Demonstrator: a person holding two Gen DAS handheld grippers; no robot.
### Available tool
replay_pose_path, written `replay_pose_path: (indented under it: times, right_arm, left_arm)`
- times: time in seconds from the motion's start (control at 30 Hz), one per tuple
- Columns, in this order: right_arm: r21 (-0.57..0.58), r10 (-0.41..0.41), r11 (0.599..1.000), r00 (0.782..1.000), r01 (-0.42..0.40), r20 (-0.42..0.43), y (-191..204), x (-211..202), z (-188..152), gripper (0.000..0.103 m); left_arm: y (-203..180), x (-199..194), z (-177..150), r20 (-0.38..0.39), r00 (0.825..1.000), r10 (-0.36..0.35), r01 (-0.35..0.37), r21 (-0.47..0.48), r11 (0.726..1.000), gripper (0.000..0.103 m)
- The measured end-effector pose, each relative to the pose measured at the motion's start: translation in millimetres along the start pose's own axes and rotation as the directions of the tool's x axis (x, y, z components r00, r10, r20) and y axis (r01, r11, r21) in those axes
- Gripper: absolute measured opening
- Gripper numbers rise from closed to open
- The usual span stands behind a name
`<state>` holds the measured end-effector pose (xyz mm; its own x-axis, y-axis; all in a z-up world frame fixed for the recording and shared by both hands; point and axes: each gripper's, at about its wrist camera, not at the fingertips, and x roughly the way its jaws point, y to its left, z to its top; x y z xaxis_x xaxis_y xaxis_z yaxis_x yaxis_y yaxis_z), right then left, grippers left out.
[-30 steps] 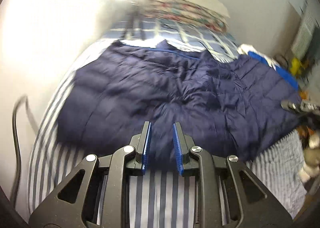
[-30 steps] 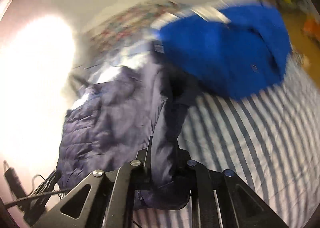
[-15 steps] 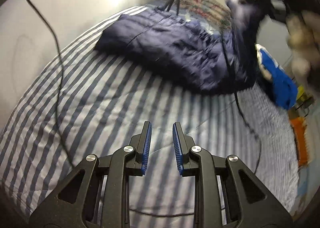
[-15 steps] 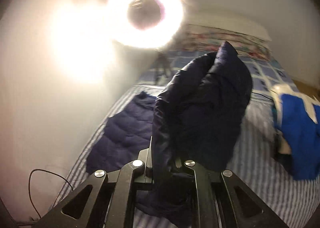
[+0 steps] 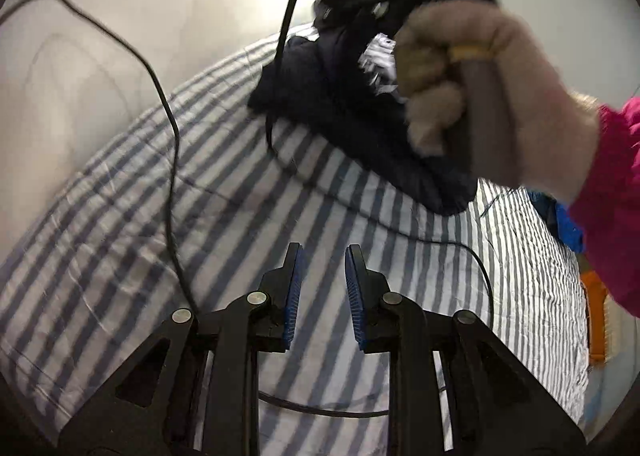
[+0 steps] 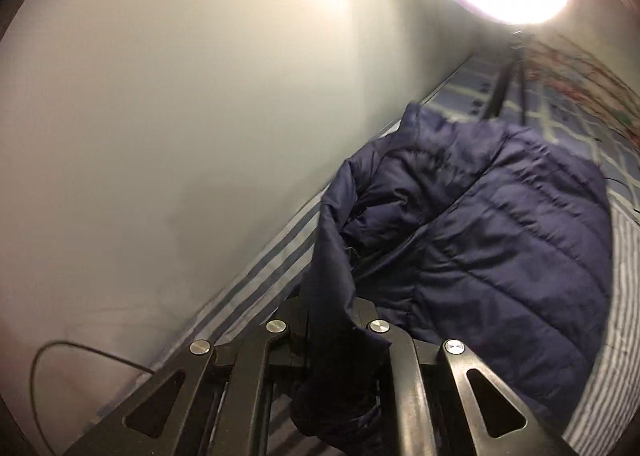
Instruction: Fold large clothes
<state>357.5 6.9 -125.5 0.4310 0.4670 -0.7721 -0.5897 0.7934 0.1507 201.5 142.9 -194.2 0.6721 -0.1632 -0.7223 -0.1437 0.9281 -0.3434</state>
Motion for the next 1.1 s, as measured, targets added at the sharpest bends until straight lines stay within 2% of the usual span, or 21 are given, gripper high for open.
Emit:
replay_pose_path:
  times: [0.1, 0.2, 0.27, 0.3, 0.37, 0.47, 0.57, 0.67, 0.73, 0.87, 0.93, 1.03, 1.1]
  right_arm:
    - [-0.004, 0.021, 1.0, 0.999, -0.021, -0.049, -0.5, 19.4, -7.8, 0.009]
    - [0.006, 0.032, 0.999, 0.996, -0.031, -0.084, -9.0, 33.3, -13.0, 0.012]
    - [0.017, 0.065, 0.998, 0.992, -0.064, -0.112, -11.4, 39.4, -11.3, 0.03]
    - [0.026, 0.093, 0.996, 0.987, -0.09, -0.128, -14.3, 41.0, -10.6, 0.034]
    - [0.037, 0.149, 0.989, 0.98, -0.145, -0.13, -17.5, 28.4, -9.9, 0.038]
    - [0.078, 0.265, 0.963, 0.962, -0.259, -0.068, -39.0, -11.0, -4.1, 0.043]
    - [0.103, 0.298, 0.95, 0.954, -0.295, -0.015, -67.9, -44.9, -4.4, 0.043]
    - [0.132, 0.242, 0.961, 0.97, -0.244, 0.029, -105.4, -66.9, -2.6, 0.044]
    - [0.139, 0.139, 0.98, 0.989, -0.144, 0.04, -122.8, -73.7, -4.6, 0.045]
    - [0.17, 0.005, 0.985, 0.999, -0.012, 0.045, -145.4, -63.8, -1.2, 0.045]
    - [0.203, -0.017, 0.979, 0.998, 0.006, 0.053, -162.7, -64.6, -7.6, 0.045]
    - [0.253, -0.024, 0.968, 0.998, 0.007, 0.062, -191.0, -73.4, -10.3, 0.043]
    - [0.231, -0.043, 0.973, 0.998, 0.029, 0.056, -203.0, -76.8, -8.5, 0.04]
  left_arm:
    - [3.8, -1.6, 2.9, 0.008, 1.0, 0.009, -0.009, 0.018, 1.0, 0.022]
    - [7.5, 0.0, 6.3, 0.008, 1.0, 0.006, -0.006, -0.008, 1.0, 0.022]
    - [6.4, -0.9, 8.7, 0.017, 1.0, 0.008, -0.008, 0.01, 1.0, 0.022]
    - [5.7, -2.6, 10.5, 0.022, 1.0, 0.008, -0.008, 0.022, 1.0, 0.022]
    - [1.4, -3.9, 13.7, 0.037, 0.999, 0.008, -0.009, 0.044, 0.999, 0.022]
    - [1.0, 0.8, 18.7, 0.05, 0.999, 0.008, -0.01, 0.03, 1.0, 0.022]
    - [2.7, 4.9, 29.9, 0.067, 0.998, -0.012, 0.014, -0.025, 1.0, 0.022]
    - [0.8, 8.5, 41.9, 0.094, 0.996, -0.012, 0.015, -0.035, 0.999, 0.022]
    - [-2.3, 12.4, 52.1, 0.096, 0.995, -0.021, 0.025, -0.043, 0.999, 0.022]
    - [-17.6, 5.5, 85.4, 0.161, 0.984, -0.074, 0.069, 0.038, 0.997, 0.022]
    - [-23.0, -0.7, 99.2, 0.214, 0.974, -0.069, 0.052, 0.085, 0.995, 0.022]
    - [-15.3, 6.4, 128.0, 0.251, 0.965, -0.074, 0.071, 0.021, 0.997, 0.022]
    - [-13.2, 14.8, 148.4, 0.278, 0.958, -0.064, 0.066, 0.004, 0.998, 0.022]
